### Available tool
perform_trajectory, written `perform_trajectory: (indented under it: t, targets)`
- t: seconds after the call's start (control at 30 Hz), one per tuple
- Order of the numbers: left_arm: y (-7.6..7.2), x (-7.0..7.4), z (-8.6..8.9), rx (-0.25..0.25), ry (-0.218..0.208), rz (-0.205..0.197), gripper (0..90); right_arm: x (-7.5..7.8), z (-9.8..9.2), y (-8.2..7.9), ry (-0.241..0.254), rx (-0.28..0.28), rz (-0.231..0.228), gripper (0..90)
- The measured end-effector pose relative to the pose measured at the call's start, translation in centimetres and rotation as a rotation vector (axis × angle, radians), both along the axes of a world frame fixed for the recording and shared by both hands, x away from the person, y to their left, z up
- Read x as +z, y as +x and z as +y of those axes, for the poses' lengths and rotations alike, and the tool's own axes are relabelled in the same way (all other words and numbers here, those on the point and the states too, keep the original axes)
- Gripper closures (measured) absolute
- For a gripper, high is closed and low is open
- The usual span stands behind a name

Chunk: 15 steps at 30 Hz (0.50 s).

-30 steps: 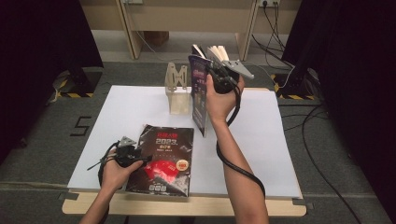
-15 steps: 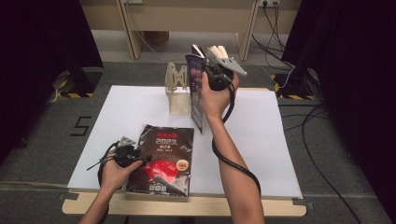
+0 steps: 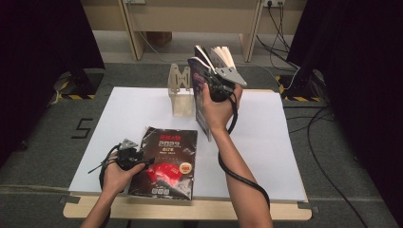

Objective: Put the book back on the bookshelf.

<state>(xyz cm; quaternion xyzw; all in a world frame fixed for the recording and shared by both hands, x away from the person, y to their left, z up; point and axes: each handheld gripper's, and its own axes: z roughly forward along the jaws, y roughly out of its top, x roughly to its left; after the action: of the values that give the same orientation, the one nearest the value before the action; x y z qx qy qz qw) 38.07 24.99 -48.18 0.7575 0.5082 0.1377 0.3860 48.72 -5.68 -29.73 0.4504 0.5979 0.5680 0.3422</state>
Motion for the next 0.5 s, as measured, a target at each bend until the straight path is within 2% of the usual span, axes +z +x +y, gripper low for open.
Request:
perform_trajectory:
  t: [0.5]
  targets:
    - [-0.1,0.0,-0.3,-0.007,0.001,0.005,38.5,-1.1,-3.1,-4.0,-0.039,0.015,0.061,83.1]
